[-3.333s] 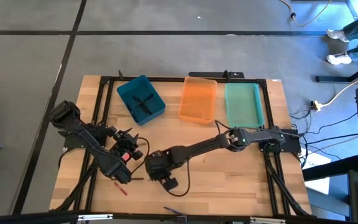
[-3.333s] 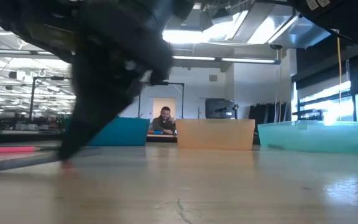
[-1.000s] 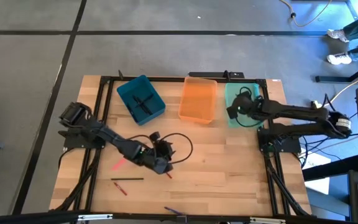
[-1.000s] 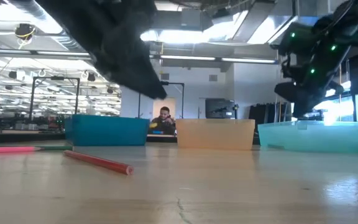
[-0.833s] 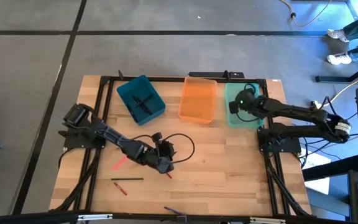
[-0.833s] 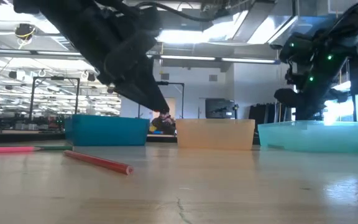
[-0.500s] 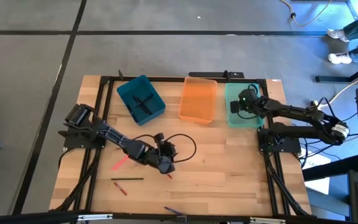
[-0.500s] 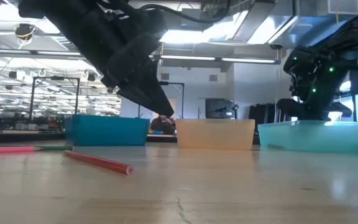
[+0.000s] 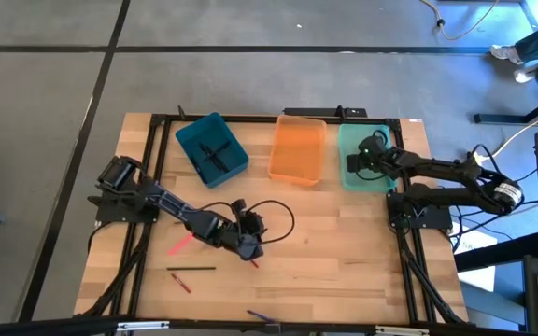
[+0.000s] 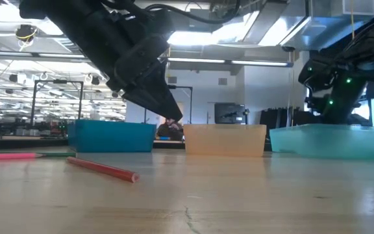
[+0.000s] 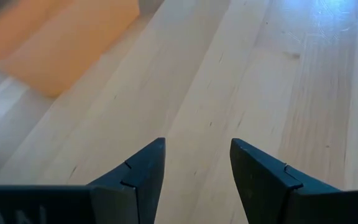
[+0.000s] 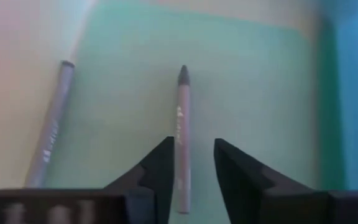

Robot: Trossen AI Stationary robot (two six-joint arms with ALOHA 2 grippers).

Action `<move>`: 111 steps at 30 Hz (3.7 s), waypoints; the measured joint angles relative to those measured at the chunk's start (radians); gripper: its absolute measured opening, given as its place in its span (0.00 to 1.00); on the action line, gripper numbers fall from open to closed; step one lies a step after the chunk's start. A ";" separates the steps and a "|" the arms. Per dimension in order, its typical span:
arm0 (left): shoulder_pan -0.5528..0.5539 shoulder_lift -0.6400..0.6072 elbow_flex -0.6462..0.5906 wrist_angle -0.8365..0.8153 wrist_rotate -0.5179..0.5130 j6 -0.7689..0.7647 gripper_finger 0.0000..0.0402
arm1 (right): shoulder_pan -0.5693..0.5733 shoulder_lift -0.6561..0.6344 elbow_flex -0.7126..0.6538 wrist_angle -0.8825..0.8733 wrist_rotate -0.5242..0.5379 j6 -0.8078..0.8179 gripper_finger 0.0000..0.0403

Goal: Sort crayons/erasers/pens/pencils in bins
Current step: Put the blue crayon into the light blue bin

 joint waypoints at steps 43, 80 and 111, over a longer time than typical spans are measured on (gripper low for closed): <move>0.018 -0.002 0.000 0.130 0.077 0.205 0.42 | 0.745 -0.087 0.143 0.628 0.057 -0.090 0.42; -0.199 -0.072 -0.002 0.101 -0.240 0.308 0.42 | 1.089 0.741 0.789 0.582 -0.023 -0.251 0.42; -0.798 -0.278 0.000 -1.128 -0.268 -0.917 0.42 | 1.094 1.531 1.776 0.317 -0.115 -0.301 0.42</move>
